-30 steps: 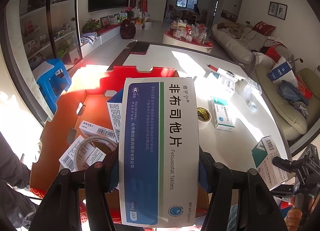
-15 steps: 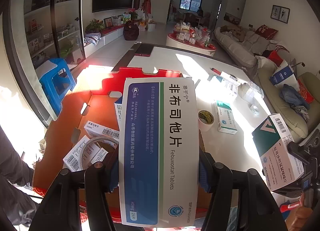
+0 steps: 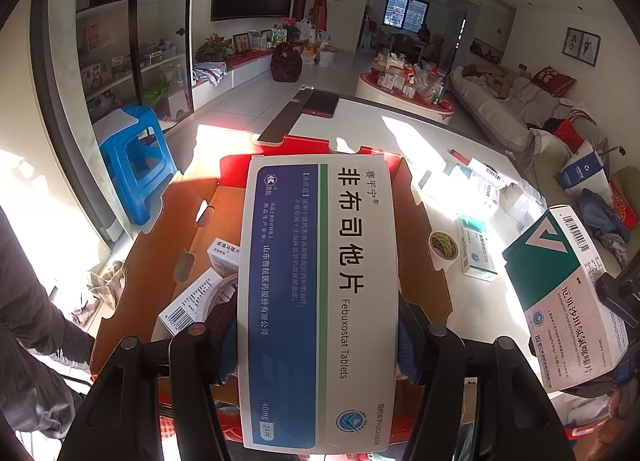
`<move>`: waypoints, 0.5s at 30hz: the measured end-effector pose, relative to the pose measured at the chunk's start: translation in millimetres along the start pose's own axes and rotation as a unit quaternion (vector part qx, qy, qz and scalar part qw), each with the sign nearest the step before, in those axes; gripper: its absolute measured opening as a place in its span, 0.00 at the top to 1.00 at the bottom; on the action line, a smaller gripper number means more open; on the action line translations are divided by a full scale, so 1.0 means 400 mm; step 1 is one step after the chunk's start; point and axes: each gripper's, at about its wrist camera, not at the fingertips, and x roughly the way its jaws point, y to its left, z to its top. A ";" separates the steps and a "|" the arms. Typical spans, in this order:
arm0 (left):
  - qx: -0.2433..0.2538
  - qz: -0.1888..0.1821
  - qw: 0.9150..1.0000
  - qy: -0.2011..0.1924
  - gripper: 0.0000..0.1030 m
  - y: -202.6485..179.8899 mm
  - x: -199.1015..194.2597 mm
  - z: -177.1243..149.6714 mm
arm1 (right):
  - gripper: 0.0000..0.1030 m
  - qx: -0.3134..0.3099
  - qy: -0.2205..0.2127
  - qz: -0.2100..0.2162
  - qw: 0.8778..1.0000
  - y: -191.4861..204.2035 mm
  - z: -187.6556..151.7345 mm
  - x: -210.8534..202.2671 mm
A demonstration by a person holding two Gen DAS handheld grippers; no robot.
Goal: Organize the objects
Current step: 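Hold the Febuxostat box over the tray with the left gripper while the right brings the green box beside it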
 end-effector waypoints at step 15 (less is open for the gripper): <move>-0.008 0.006 1.000 0.002 0.37 0.027 -0.003 -0.007 | 0.40 0.002 0.035 0.001 0.999 0.014 -0.021 0.063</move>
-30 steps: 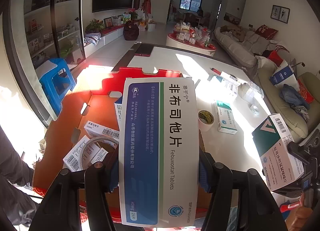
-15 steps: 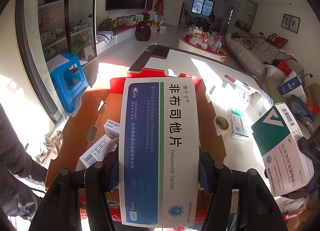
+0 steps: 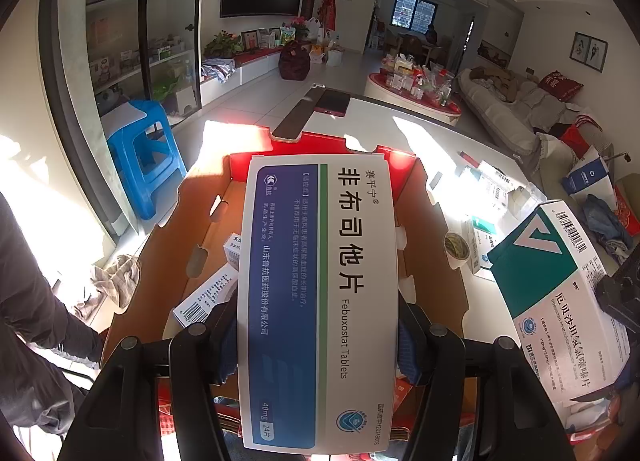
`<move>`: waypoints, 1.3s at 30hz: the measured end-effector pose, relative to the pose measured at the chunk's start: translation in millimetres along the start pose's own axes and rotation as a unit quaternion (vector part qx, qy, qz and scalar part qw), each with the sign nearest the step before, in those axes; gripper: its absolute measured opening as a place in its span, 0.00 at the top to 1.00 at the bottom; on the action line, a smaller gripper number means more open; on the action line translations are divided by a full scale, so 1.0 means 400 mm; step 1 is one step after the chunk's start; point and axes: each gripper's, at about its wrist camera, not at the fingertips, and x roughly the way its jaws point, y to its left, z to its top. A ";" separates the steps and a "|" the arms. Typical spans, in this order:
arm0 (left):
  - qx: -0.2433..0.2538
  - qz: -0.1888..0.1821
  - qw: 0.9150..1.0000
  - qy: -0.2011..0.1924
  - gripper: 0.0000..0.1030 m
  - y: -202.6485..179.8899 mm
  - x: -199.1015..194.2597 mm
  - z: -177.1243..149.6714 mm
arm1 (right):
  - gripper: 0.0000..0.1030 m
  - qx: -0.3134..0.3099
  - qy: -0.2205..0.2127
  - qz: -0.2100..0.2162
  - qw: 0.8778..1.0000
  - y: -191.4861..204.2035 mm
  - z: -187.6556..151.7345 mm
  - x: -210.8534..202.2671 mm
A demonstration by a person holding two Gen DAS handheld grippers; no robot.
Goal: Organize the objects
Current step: 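Hold the Febuxostat box over the tray with the left gripper while the right brings the green box beside it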
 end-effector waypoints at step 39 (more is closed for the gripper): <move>-0.023 0.022 0.999 -0.004 0.37 0.073 -0.001 -0.013 | 0.39 -0.006 0.022 0.000 1.000 0.025 0.023 0.111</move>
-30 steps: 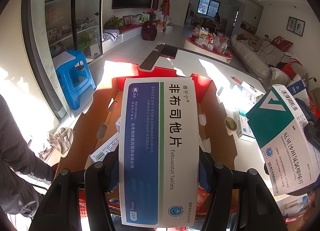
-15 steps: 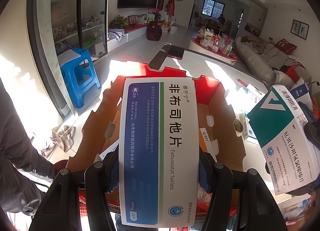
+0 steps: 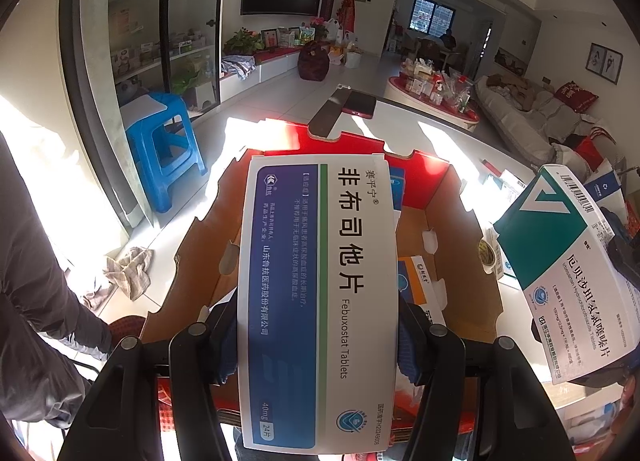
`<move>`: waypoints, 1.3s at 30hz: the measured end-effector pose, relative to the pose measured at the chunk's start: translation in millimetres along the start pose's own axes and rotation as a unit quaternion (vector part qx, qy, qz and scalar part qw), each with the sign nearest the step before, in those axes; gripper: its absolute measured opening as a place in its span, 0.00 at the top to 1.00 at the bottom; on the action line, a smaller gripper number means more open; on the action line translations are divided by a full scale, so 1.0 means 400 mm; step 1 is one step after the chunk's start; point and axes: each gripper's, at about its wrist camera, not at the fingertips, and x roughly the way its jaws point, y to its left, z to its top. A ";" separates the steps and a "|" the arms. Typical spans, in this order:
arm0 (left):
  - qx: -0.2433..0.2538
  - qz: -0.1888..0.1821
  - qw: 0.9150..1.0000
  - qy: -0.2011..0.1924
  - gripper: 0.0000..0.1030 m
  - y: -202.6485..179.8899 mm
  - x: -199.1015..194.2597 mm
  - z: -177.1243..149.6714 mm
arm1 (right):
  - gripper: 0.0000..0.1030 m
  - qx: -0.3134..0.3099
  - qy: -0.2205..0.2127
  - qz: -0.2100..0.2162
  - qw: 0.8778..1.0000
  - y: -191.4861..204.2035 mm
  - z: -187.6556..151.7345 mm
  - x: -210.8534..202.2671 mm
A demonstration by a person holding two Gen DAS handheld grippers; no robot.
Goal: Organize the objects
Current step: 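Hold the Febuxostat box over the tray with the left gripper while the right brings the green box beside it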
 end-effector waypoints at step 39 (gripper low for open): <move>0.064 0.025 0.998 -0.005 0.36 -0.004 0.126 0.138 | 0.39 0.024 -0.007 -0.025 0.999 -0.021 0.063 0.097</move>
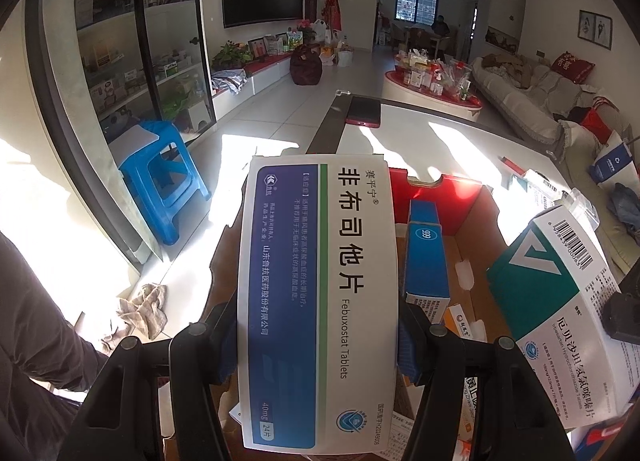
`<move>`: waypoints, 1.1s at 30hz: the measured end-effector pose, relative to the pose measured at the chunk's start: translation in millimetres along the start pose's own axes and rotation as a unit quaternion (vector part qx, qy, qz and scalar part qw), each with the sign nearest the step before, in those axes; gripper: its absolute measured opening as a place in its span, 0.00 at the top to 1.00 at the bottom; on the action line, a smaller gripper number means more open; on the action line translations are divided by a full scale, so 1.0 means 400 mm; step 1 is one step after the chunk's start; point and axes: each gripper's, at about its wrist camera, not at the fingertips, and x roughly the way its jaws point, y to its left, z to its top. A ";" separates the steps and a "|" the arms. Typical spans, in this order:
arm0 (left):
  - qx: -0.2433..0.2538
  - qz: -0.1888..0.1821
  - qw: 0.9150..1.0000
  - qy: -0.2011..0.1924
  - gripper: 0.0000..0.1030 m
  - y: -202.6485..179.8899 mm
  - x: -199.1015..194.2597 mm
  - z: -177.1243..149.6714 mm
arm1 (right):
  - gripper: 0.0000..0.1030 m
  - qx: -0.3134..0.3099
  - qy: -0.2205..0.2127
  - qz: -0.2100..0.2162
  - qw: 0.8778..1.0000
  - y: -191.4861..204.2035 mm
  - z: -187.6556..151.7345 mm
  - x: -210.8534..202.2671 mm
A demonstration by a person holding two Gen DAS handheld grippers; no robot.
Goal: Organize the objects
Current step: 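Hold the Febuxostat box over the tray with the left gripper while the right brings the green box beside it, then open both grippers to drop the Febuxostat and green boxes into the tray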
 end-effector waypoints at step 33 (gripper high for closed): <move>0.026 0.004 0.999 0.047 0.07 -0.032 0.080 0.018 | 0.00 -0.062 -0.024 -0.067 0.996 0.056 0.021 0.016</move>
